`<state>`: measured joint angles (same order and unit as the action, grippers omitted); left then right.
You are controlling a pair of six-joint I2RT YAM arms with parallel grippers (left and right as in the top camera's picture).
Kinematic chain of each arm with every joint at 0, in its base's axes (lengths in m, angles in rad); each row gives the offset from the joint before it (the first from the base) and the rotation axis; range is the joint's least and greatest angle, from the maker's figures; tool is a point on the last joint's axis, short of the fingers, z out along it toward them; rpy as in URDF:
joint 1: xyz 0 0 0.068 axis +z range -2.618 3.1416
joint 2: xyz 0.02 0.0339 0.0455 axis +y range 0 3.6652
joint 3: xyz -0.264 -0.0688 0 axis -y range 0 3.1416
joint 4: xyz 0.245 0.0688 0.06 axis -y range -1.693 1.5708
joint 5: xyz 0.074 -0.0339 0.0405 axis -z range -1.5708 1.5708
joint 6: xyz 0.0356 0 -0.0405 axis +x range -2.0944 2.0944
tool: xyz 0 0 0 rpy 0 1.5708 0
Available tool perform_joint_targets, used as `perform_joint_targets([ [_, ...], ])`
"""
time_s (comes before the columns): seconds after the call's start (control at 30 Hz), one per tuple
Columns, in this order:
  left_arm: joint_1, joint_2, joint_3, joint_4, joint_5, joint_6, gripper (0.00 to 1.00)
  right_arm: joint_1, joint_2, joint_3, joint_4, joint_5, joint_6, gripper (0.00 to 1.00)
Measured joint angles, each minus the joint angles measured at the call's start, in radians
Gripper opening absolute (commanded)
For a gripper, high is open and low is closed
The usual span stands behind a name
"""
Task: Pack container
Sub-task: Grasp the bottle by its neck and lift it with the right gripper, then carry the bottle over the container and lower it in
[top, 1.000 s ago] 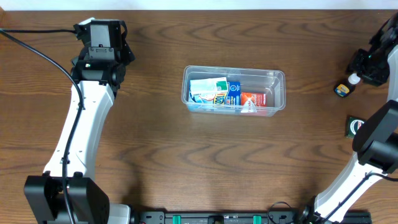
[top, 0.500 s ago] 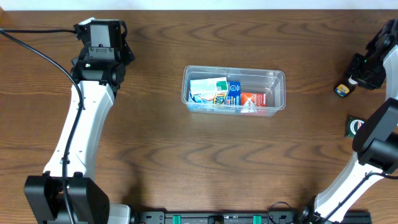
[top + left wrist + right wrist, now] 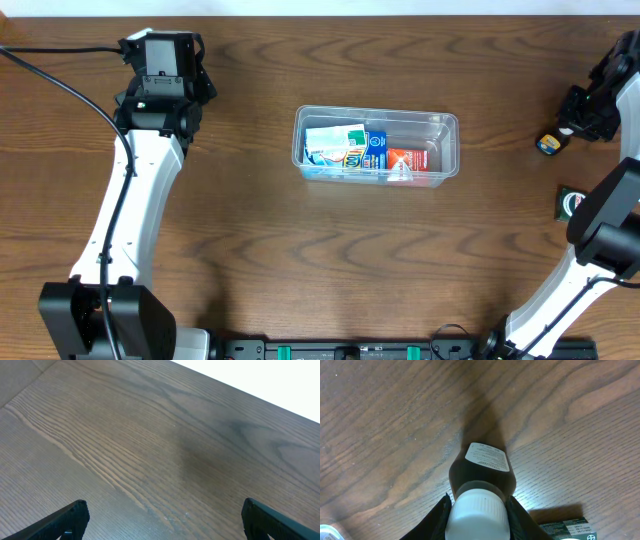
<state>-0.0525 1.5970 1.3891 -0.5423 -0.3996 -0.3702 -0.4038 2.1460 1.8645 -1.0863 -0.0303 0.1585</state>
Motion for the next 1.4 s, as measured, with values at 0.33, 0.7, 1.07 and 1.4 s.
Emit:
perform_joint_targets([
  [0.33, 0.0, 0.0, 0.0, 0.0, 0.0, 0.0, 0.98, 0.006, 0.0, 0.047, -0.061, -0.056, 0.0, 0.3],
  [0.7, 0.0, 0.0, 0.0, 0.0, 0.0, 0.0, 0.98, 0.152, -0.04, 0.246, -0.224, -0.071, 0.0, 0.29],
  [1.07, 0.0, 0.0, 0.0, 0.0, 0.0, 0.0, 0.98, 0.428, -0.176, 0.314, -0.233, -0.056, 0.026, 0.29],
  [1.4, 0.0, 0.0, 0.0, 0.0, 0.0, 0.0, 0.98, 0.682, -0.206, 0.319, -0.233, 0.047, 0.06, 0.32],
])
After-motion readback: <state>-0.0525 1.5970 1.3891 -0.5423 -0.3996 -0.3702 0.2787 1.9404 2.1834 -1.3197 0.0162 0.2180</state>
